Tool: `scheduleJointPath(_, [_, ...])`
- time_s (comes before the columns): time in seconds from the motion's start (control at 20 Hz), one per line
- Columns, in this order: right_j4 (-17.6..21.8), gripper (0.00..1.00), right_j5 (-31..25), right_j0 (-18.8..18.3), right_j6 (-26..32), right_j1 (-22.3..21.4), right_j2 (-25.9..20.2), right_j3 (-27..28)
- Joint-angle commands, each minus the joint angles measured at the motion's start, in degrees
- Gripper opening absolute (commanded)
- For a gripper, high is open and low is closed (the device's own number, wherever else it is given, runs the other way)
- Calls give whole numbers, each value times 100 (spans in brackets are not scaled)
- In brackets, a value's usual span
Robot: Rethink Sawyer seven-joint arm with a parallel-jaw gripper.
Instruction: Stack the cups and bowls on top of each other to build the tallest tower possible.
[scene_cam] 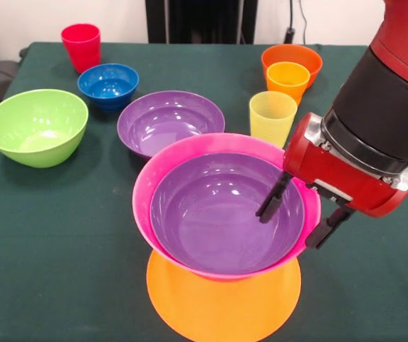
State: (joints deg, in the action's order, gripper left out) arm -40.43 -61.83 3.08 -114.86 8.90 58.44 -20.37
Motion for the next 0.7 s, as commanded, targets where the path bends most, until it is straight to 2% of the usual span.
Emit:
scheduleJointPath(0.05, [-251, 100, -948, -298, -953, 120, 80, 578])
scheduleJointPath(0.3, [-381, 100, -956, -346, -1031, 102, 261, 631])
scheduleJointPath(0.7, [-314, 100, -923, -194, -936, -36, 102, 270])
